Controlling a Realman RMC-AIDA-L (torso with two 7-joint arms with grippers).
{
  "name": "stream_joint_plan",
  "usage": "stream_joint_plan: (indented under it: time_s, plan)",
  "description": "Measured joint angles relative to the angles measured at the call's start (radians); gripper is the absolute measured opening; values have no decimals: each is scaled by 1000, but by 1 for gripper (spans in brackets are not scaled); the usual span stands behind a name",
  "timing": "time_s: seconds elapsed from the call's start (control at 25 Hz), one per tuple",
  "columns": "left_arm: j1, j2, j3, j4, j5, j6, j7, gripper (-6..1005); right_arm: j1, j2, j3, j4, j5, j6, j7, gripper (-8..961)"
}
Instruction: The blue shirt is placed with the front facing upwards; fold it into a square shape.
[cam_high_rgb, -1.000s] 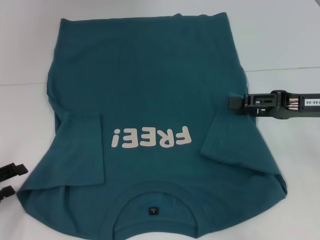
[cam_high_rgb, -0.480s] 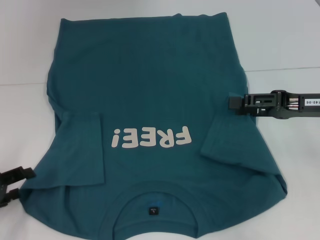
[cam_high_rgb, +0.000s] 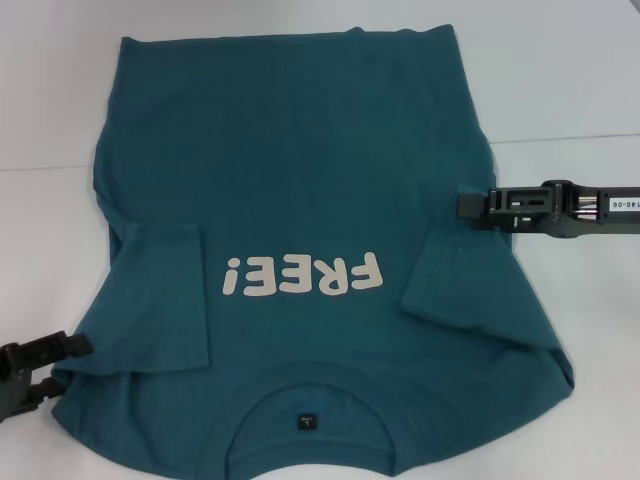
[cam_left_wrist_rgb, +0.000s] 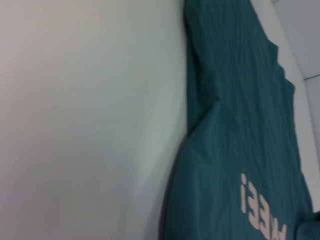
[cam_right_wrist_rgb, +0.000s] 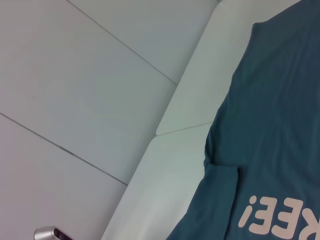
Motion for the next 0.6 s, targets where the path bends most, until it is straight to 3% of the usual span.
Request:
stream_joint_plan:
  time_s: [0.6]
  plan:
    - [10,4,-12,5,3,56,-1,813,-2,-7,1,19,0,1,-8,631]
